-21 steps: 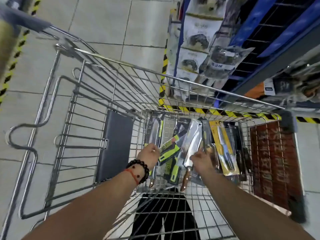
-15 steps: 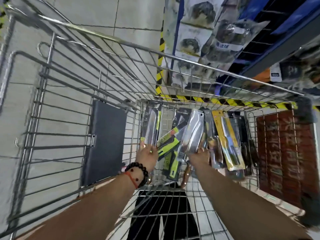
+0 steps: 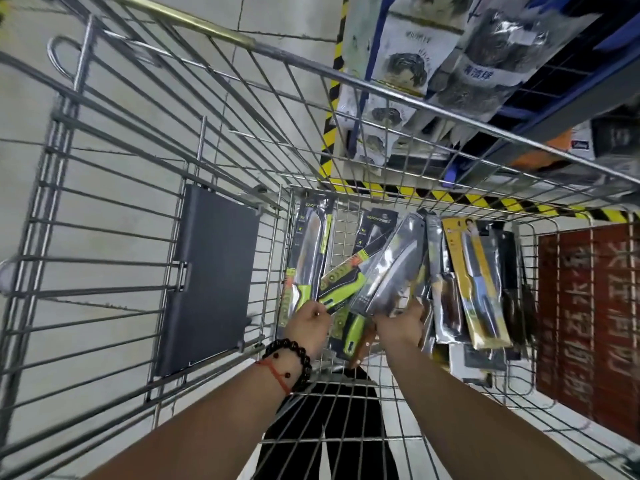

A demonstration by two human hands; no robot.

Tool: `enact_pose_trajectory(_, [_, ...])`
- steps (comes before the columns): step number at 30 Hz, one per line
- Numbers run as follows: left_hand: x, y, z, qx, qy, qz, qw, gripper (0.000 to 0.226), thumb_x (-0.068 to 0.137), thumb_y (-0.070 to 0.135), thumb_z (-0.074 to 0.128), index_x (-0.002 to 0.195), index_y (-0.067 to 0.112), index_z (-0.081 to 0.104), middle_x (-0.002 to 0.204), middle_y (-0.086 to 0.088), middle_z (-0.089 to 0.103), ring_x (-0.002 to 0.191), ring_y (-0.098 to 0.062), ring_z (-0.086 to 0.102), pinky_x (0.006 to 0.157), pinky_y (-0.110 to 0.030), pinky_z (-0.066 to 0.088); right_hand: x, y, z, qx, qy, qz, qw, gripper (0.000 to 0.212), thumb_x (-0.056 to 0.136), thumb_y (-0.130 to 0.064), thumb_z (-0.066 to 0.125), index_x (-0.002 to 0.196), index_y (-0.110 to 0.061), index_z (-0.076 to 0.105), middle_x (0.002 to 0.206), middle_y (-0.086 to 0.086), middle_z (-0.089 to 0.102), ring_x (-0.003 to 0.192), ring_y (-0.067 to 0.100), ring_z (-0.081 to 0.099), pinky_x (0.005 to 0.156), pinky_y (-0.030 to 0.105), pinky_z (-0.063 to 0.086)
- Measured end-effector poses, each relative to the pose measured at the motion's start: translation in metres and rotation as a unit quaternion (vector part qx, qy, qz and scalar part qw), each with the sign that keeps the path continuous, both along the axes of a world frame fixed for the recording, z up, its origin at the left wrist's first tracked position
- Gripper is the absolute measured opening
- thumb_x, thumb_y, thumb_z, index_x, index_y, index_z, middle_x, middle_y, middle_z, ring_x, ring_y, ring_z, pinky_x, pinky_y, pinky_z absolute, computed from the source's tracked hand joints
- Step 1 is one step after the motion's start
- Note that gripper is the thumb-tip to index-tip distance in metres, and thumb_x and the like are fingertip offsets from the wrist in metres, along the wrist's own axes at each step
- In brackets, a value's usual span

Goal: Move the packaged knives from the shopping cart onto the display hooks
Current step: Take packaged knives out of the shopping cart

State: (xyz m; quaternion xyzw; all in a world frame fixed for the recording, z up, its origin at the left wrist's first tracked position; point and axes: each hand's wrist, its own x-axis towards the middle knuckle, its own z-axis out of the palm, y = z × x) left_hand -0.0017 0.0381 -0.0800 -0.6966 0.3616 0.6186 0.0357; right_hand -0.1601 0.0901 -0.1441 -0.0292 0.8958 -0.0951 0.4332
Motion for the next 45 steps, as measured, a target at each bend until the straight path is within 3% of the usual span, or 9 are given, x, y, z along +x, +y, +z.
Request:
enact_pose_trajectory(6, [0.001, 0.003, -0.003, -0.001, 0.001, 0.005, 1.0, 0.015, 0.088, 0.02, 0.053, 0.077, 0.03, 0.057, 0.082, -0.002, 0.063, 0.087, -0.031, 0.066, 0.081, -0.042, 0.053, 0.0, -0.012, 0.001, 0.013, -0.028, 0.013, 0.999, 0.094, 0.087, -0.034, 0.07, 0.153, -0.009, 0.008, 0.14, 0.022, 0.047, 0.115, 0.039, 0.057, 0.081, 0.036, 0.047])
enact_pose_trajectory(12, [0.01, 0.012, -0.012, -0.005, 0.013, 0.022, 1.0, 0.012, 0.093, 0.017, 0.051, 0.09, 0.026, 0.057, 0.074, -0.001, 0.057, 0.067, -0.021, 0.054, 0.052, -0.027, 0.035, 0.013, -0.013, -0.002, 0.016, -0.006, 0.02, 1.0, 0.095, 0.084, -0.046, 0.069, 0.152, -0.009, 0.013, 0.15, 0.017, 0.031, 0.123, 0.04, 0.05, 0.101, 0.046, 0.043])
enact_pose_trajectory(17, [0.007, 0.014, -0.008, -0.014, 0.01, 0.015, 1.0, 0.013, 0.093, 0.017, 0.051, 0.101, 0.021, 0.06, 0.081, 0.001, 0.058, 0.074, -0.022, 0.057, 0.054, -0.025, 0.04, -0.002, -0.015, 0.005, 0.027, -0.042, 0.042, 0.998, 0.075, 0.077, -0.047, 0.076, 0.127, -0.003, 0.04, 0.117, 0.011, 0.06, 0.085, 0.025, 0.062, 0.076, 0.028, 0.045])
enact_pose_trajectory(20, [0.002, 0.011, -0.007, -0.016, -0.001, 0.002, 1.0, 0.012, 0.091, 0.018, 0.052, 0.091, 0.028, 0.059, 0.088, -0.003, 0.064, 0.08, -0.025, 0.062, 0.063, -0.031, 0.044, -0.01, -0.018, 0.008, 0.021, -0.056, 0.043, 0.997, 0.063, 0.071, -0.046, 0.079, 0.115, -0.007, 0.054, 0.099, 0.005, 0.068, 0.085, 0.026, 0.066, 0.082, 0.033, 0.054])
enact_pose_trajectory(24, [-0.004, 0.011, -0.008, -0.02, -0.006, 0.006, 1.0, 0.012, 0.092, 0.019, 0.049, 0.087, 0.024, 0.059, 0.084, -0.005, 0.063, 0.067, -0.022, 0.056, 0.057, -0.026, 0.041, -0.011, -0.015, 0.009, 0.026, -0.047, 0.079, 0.995, 0.025, 0.083, -0.036, 0.069, 0.081, -0.012, 0.061, 0.068, -0.001, 0.061, 0.06, 0.014, 0.057, 0.06, 0.031, 0.056])
enact_pose_trajectory(27, [-0.005, 0.01, -0.01, -0.023, -0.002, -0.004, 1.0, 0.01, 0.093, 0.02, 0.048, 0.093, 0.021, 0.059, 0.079, -0.003, 0.058, 0.065, -0.019, 0.052, 0.056, -0.025, 0.039, -0.007, -0.014, 0.005, 0.024, -0.06, 0.066, 0.996, 0.042, 0.082, -0.04, 0.068, 0.113, -0.013, 0.059, 0.091, 0.004, 0.066, 0.076, 0.018, 0.062, 0.06, 0.027, 0.052])
enact_pose_trajectory(31, [0.0, 0.016, -0.013, -0.009, 0.013, 0.007, 1.0, 0.009, 0.092, 0.02, 0.052, 0.087, 0.027, 0.054, 0.086, -0.001, 0.06, 0.085, -0.027, 0.063, 0.061, -0.027, 0.042, 0.006, -0.018, -0.004, 0.028, -0.029, -0.003, 0.999, 0.099, 0.08, -0.043, 0.074, 0.15, -0.006, 0.015, 0.15, 0.018, 0.033, 0.127, 0.039, 0.047, 0.102, 0.046, 0.044])
enact_pose_trajectory(38, [0.015, 0.018, -0.019, 0.013, 0.019, 0.026, 0.999, 0.01, 0.094, 0.017, 0.048, 0.093, 0.026, 0.053, 0.076, -0.006, 0.056, 0.047, -0.013, 0.042, 0.048, -0.023, 0.033, 0.018, -0.025, -0.012, 0.052, -0.018, -0.018, 0.998, 0.101, 0.07, -0.051, 0.081, 0.143, -0.006, 0.027, 0.141, 0.017, 0.029, 0.12, 0.038, 0.048, 0.095, 0.043, 0.046])
enact_pose_trajectory(45, [0.01, 0.012, -0.016, 0.004, 0.007, 0.042, 0.999, 0.01, 0.092, 0.017, 0.049, 0.094, 0.026, 0.055, 0.076, -0.006, 0.056, 0.046, -0.014, 0.04, 0.045, -0.021, 0.03, 0.016, -0.026, -0.011, 0.043, 0.0, -0.003, 0.999, 0.106, 0.069, -0.041, 0.084, 0.148, -0.007, 0.021, 0.15, 0.017, 0.026, 0.129, 0.041, 0.042, 0.105, 0.047, 0.042])
